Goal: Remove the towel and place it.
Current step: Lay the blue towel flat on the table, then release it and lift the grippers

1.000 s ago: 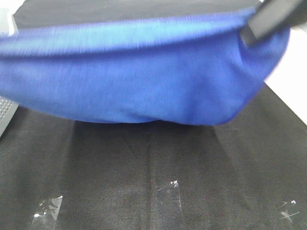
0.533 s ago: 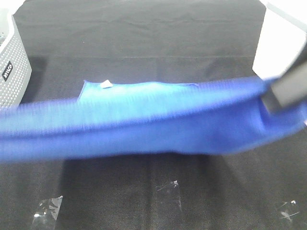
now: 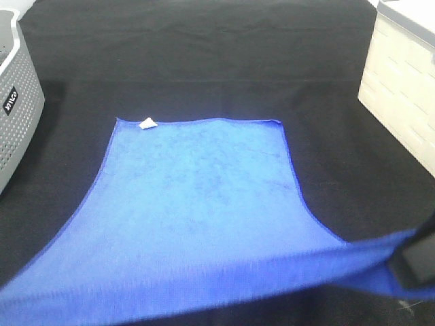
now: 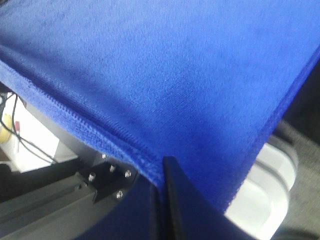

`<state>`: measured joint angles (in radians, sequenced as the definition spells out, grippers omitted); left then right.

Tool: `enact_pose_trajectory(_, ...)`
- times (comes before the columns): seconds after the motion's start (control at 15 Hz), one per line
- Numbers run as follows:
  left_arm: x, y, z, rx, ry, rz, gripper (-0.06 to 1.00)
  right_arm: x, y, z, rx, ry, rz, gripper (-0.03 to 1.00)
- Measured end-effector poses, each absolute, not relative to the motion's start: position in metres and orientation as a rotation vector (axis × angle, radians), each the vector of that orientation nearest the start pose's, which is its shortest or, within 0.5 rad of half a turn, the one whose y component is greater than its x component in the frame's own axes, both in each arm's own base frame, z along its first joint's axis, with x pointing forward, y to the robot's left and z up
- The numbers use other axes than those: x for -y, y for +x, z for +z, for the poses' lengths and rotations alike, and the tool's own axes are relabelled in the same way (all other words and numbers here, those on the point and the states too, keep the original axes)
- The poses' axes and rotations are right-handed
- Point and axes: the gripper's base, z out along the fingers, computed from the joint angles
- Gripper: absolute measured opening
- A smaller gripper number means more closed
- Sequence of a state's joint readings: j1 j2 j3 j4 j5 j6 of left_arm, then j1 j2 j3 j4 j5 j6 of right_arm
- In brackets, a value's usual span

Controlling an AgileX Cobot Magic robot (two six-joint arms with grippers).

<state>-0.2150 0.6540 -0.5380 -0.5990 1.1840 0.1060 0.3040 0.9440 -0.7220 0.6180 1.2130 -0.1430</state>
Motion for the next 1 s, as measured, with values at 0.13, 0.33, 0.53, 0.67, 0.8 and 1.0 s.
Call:
enact_pose_trajectory(0.13, 0.065, 0.071, 0.254, -2.765, 0.2, -0.877, 0.0, -0.087, 0.112, 0.27, -2.878, -0.384, 0.919, 0.01)
enact_pose_trajectory(0.33, 0.068, 0.078, 0.237, -2.901, 0.134, -0.917, 0.0, -0.085, 0.103, 0.241, -2.998, -0.33, 0.933, 0.01)
enact_pose_trajectory(0.53, 0.07, 0.088, 0.228, -2.995, 0.097, -0.919, 0.0, -0.086, 0.106, 0.224, -3.095, -0.273, 0.94, 0.01)
enact_pose_trajectory(0.67, 0.071, 0.092, 0.223, -3.046, 0.058, -0.919, 0.0, -0.087, 0.11, 0.217, -3.141, -0.264, 0.94, 0.01)
enact_pose_trajectory(0.8, 0.072, 0.097, 0.217, -3.104, 0.018, -0.917, 0.0, -0.089, 0.115, 0.209, -3.189, -0.266, 0.939, 0.01)
enact_pose_trajectory(1.0, 0.074, 0.105, 0.207, -3.194, -0.049, -0.91, 0.0, -0.092, 0.124, 0.194, -3.279, -0.283, 0.944, 0.01)
